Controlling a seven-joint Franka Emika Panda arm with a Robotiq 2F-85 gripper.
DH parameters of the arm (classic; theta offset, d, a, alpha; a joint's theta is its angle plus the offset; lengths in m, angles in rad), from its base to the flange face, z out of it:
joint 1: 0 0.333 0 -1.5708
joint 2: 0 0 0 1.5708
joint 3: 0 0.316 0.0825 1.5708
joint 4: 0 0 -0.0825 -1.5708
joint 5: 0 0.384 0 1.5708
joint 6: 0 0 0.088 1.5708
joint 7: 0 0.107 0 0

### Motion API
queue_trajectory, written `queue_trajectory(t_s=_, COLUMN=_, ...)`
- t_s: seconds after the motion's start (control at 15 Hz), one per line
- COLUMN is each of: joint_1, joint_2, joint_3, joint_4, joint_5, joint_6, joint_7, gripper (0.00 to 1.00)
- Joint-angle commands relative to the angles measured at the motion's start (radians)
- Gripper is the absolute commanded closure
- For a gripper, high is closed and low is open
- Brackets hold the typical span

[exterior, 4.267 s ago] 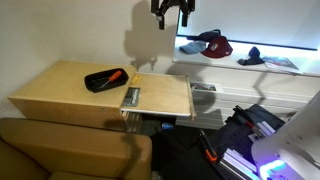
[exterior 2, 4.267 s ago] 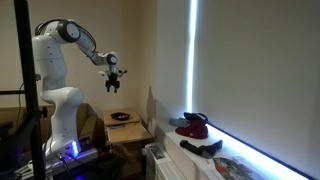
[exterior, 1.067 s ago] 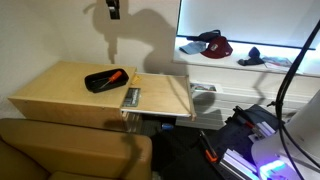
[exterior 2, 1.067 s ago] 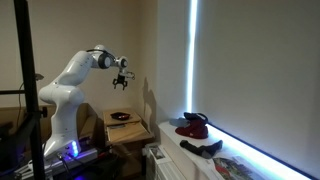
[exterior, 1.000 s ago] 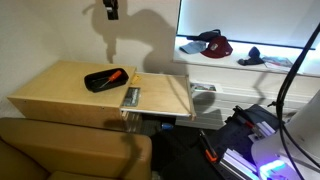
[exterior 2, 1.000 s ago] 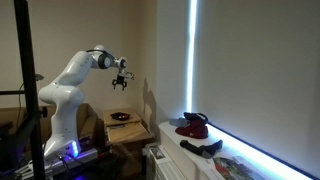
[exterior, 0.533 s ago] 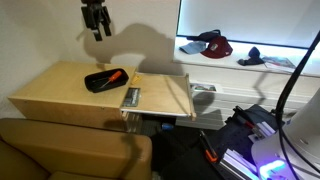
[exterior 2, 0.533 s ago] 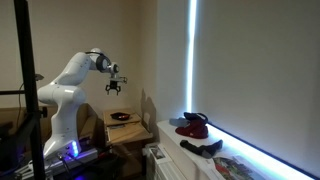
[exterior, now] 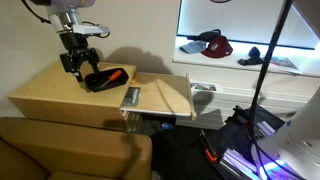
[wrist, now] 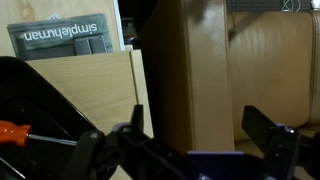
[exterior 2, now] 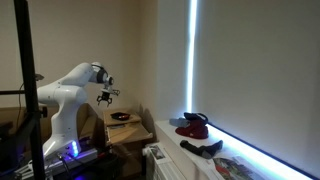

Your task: Take the screwdriver out of the tray and put it on the cabinet

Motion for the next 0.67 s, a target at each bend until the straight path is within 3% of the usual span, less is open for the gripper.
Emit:
queue_trajectory(t_s=0.0, joint_1=-0.002, joint_2=0.025, joint_3=-0.021, joint_4=0.020, joint_5=0.029, joint_6=0.071, joint_7=0.133, gripper=0.00)
queue_trajectory(t_s=0.2, joint_1=0.029, joint_2=0.018, joint_3=-0.018, joint_4=-0.009, joint_5=0.069, joint_6=0.177, joint_7=0.314, gripper=0.00)
queue_trajectory(t_s=0.47, joint_1=0.021, joint_2=-0.034, joint_3=-0.013, joint_4=-0.139, joint_5=0.123, joint_6=0.356, joint_7=0.511, gripper=0.00)
queue_trajectory(t_s=0.53, joint_1=0.037, joint_2=0.015, joint_3=-0.013, joint_4=-0.036, joint_5=0.088, joint_6=0.280, joint_7=0.452, gripper=0.00)
queue_trajectory(t_s=0.6, joint_1=0.036, joint_2=0.015, joint_3=-0.013, joint_4=-0.052, joint_5=0.097, joint_6=0.311, joint_7=0.483, gripper=0.00)
